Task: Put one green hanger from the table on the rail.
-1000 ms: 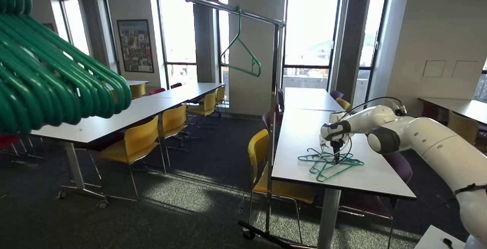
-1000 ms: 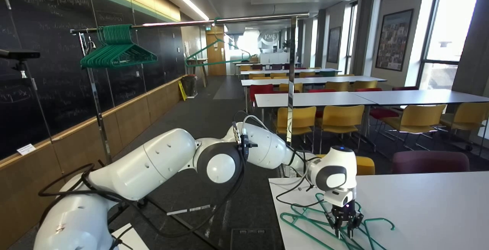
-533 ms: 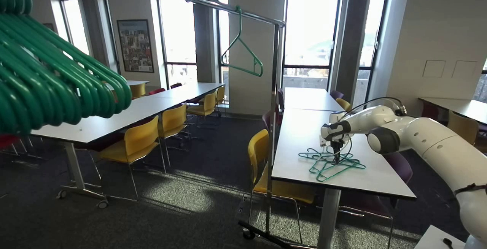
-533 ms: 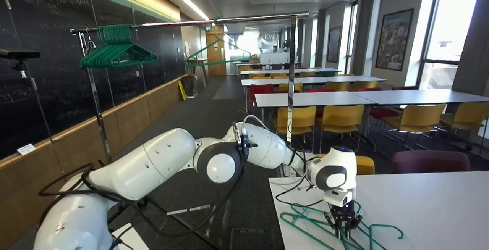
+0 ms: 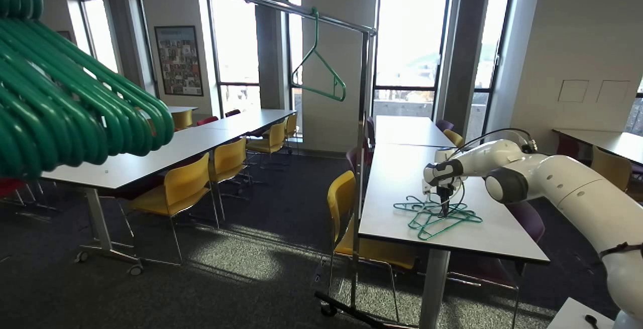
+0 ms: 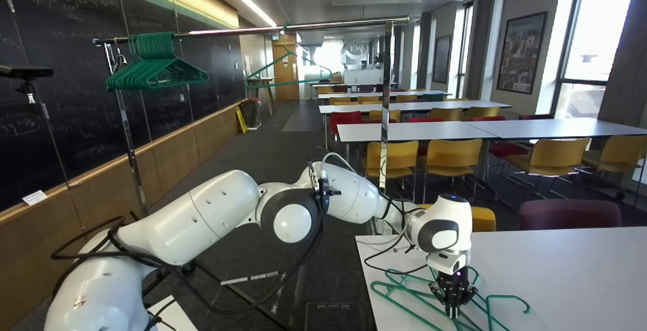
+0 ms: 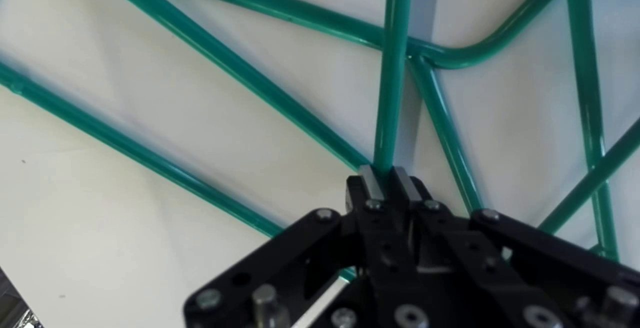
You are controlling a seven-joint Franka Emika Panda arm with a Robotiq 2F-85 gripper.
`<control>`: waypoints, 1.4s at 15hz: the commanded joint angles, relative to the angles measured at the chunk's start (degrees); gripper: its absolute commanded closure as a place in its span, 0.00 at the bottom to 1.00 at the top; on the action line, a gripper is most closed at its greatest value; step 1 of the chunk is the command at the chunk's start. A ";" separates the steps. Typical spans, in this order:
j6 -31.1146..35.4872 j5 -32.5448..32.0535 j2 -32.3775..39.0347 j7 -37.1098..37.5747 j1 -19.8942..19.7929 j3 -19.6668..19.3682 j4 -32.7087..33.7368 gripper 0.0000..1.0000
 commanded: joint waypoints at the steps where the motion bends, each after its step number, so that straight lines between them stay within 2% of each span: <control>1: -2.92 1.25 0.22 -0.60 -1.27 1.11 2.50 0.98; 3: -1.98 1.30 -1.02 -1.06 -1.05 1.24 1.10 0.98; 6: 4.90 0.71 -5.44 -2.56 0.17 0.87 -4.64 0.98; 9: 16.74 0.57 -11.92 -7.57 1.07 1.70 -13.22 0.98; 12: 28.31 -1.21 -16.03 -12.79 2.74 0.92 -19.11 0.98; 14: 35.25 -1.17 -18.83 -18.09 2.86 2.15 -23.48 0.98; 17: 41.93 0.56 -23.92 -29.50 0.20 8.54 -30.42 0.98; 19: 43.04 3.63 -27.78 -37.52 -3.12 15.04 -34.89 0.98; 21: 42.42 6.41 -31.93 -44.63 -8.25 23.19 -39.68 0.98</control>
